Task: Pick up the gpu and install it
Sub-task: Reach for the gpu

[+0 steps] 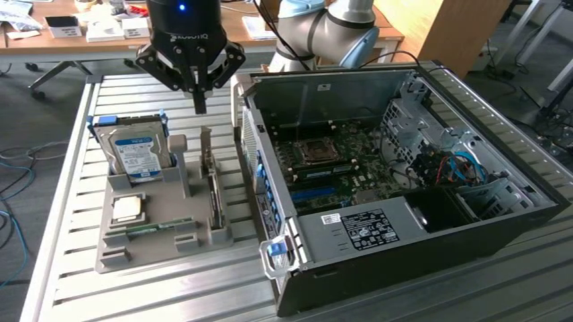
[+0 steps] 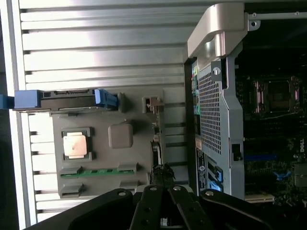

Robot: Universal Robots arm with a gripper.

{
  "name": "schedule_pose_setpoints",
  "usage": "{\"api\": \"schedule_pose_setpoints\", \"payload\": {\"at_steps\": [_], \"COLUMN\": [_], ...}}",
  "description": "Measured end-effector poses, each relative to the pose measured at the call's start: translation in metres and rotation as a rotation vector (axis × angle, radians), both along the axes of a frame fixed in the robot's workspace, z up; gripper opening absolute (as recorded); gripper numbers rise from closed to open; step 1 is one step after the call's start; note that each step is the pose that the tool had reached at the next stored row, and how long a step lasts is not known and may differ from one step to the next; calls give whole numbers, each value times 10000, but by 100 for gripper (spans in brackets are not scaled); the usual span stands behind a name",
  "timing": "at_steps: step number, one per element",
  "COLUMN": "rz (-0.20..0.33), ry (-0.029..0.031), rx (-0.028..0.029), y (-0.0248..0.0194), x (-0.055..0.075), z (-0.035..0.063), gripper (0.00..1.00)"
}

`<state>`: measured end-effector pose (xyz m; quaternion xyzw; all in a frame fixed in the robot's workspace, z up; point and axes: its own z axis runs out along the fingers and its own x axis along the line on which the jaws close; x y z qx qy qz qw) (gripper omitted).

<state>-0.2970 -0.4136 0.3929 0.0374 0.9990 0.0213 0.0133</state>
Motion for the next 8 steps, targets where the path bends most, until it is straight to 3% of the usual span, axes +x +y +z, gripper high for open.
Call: {"api": "schedule_pose_setpoints", "payload": {"at_steps": [8], "rz": [1], "ry": [0], "rx": [-1], "y": [-13], "x": [-2], "z": [0], "gripper": [11]}}
